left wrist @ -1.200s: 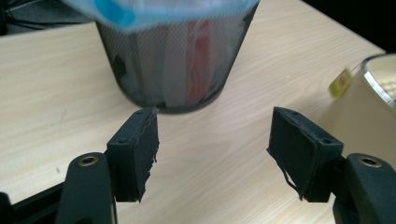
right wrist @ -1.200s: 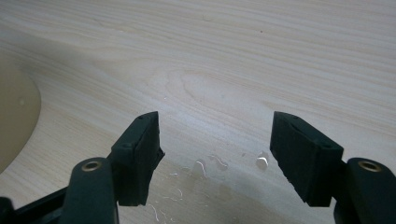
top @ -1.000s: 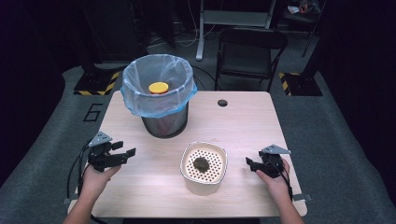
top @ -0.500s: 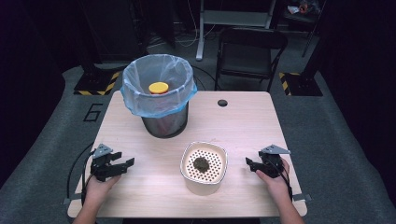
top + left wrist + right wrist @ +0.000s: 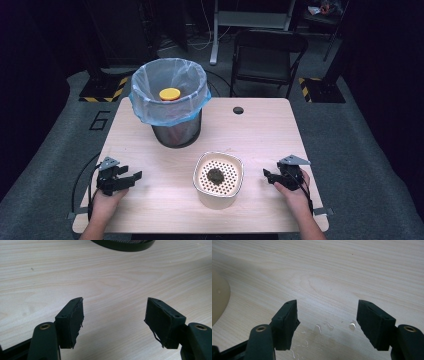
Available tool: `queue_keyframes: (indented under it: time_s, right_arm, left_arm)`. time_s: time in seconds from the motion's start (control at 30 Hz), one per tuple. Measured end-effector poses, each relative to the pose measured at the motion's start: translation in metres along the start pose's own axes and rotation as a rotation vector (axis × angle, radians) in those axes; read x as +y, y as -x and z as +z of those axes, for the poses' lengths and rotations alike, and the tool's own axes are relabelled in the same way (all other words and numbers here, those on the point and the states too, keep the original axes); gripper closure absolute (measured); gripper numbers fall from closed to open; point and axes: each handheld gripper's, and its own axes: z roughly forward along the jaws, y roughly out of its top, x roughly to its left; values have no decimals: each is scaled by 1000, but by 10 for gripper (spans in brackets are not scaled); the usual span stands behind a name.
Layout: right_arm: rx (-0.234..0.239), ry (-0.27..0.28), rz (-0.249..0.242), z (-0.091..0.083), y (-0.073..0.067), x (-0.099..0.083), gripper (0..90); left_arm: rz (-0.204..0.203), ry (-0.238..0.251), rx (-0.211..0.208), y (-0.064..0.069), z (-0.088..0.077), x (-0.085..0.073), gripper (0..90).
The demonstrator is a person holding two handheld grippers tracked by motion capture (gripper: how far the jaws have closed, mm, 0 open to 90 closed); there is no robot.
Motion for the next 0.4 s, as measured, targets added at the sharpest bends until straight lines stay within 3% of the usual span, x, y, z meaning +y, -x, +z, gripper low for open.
queue_keyframes:
  time_s: [0.07, 0.13, 0.27, 0.4]
  right_arm:
    - [-8, -1, -3, 1, 2, 0, 328]
    - [-5, 0, 6, 1, 2, 0, 327]
    - [-14, -4, 10, 1, 4, -2, 324]
    - [-42, -6, 3, 1, 6, -3, 309]
  left_arm:
    - [-30, 4, -1, 1, 2, -1, 301]
    - [-22, -7, 8, -1, 4, -2, 299]
    - [16, -32, 75, -6, 7, -3, 259]
    - [-18, -26, 115, -14, 9, -7, 212]
